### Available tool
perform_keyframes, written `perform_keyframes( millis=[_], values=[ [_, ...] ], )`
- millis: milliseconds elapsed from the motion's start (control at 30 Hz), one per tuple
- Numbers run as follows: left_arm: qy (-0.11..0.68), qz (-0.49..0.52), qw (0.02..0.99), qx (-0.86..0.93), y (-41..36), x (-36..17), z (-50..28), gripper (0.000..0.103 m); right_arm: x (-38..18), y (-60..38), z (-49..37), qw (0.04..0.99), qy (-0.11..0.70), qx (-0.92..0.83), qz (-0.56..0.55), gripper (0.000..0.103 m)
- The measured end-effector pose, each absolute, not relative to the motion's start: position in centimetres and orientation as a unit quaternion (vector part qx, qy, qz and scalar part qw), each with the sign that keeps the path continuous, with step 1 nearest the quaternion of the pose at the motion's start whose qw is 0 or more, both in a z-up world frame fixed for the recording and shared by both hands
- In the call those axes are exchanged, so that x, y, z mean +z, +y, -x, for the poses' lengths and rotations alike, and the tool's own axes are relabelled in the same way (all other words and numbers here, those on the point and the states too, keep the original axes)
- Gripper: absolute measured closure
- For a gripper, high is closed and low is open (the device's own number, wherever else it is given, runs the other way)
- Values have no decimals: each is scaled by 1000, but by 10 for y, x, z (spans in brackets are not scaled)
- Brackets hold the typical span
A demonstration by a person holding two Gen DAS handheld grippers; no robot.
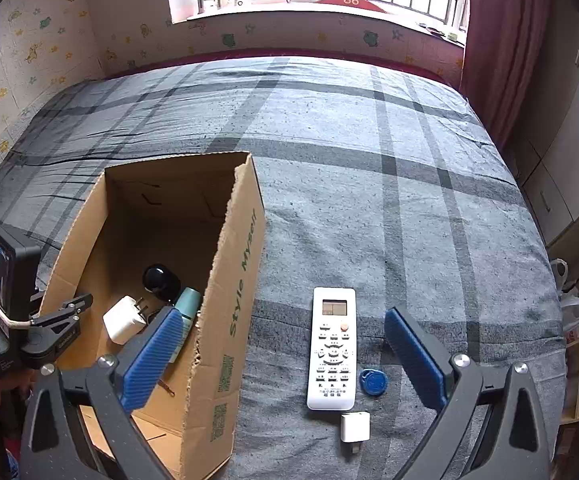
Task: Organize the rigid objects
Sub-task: 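Move the right gripper to the small white charger and close on it, then lift the small white charger with the right gripper and carry it into the box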
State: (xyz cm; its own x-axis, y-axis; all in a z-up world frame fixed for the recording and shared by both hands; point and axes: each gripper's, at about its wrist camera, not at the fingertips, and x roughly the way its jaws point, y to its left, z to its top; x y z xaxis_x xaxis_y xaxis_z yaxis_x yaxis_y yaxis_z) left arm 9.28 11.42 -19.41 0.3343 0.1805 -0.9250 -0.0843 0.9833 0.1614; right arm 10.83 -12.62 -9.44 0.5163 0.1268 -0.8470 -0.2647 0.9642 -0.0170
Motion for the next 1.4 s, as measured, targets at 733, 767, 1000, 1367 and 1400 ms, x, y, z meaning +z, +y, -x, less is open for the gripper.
perform_keyframes(
  millis=[733,767,1000,1367,1400],
  values=[
    [572,-44,815,82,113,-194,-94,88,-190,-206,-83,824,559,45,84,0],
    [572,-44,815,83,113,-194,-94,88,-195,-208,-82,821,564,44,81,0],
    [571,-47,815,84,112,-194,-93,88,-214,-216,-80,811,580,39,73,1],
    [571,-47,815,85,111,-193,-93,88,-224,-214,-80,792,606,66,43,76],
    [571,-48,815,85,111,-193,-93,88,-223,-213,-79,792,605,66,44,76]
  ],
)
